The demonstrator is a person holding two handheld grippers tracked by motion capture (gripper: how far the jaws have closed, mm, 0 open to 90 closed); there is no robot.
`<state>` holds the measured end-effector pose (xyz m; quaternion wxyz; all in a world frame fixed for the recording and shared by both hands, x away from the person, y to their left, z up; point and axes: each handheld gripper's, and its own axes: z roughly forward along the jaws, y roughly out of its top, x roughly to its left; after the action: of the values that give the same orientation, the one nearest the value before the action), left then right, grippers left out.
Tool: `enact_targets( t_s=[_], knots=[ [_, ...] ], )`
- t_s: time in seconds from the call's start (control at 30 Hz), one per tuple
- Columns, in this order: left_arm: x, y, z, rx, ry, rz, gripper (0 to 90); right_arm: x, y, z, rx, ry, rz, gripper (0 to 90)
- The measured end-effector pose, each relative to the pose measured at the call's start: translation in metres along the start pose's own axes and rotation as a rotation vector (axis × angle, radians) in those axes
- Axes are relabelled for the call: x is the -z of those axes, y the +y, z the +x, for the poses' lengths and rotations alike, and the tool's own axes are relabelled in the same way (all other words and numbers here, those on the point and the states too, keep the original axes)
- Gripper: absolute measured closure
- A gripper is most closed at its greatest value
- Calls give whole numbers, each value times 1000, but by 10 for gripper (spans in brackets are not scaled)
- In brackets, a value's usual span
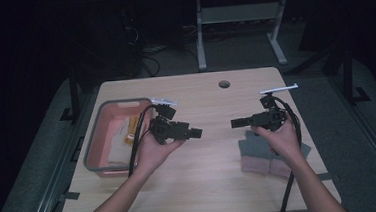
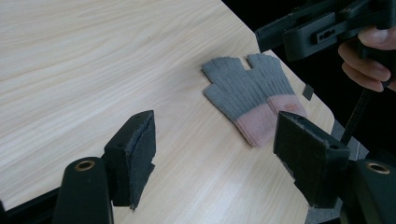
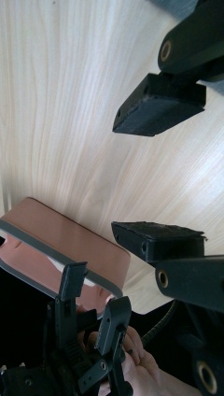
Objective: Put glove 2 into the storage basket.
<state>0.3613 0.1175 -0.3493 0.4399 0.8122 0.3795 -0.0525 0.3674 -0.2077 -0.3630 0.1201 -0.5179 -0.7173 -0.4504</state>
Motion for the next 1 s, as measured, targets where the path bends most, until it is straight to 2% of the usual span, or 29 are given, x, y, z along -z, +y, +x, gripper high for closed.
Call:
enact_targets(
  t_s=[0.47, 0.83, 1.0],
  knots=[
    [-20, -3, -14, -16, -18, -5, 289, 25, -28, -22, -13, -84, -5, 434],
    [-35, -6, -25, -43, -31, -4, 286, 38, -45, -36, -24, -109, -30, 424],
    [-40, -8, -28, -54, -35, 0, 281, 45, -55, -44, -33, -140, -36, 421]
  ],
)
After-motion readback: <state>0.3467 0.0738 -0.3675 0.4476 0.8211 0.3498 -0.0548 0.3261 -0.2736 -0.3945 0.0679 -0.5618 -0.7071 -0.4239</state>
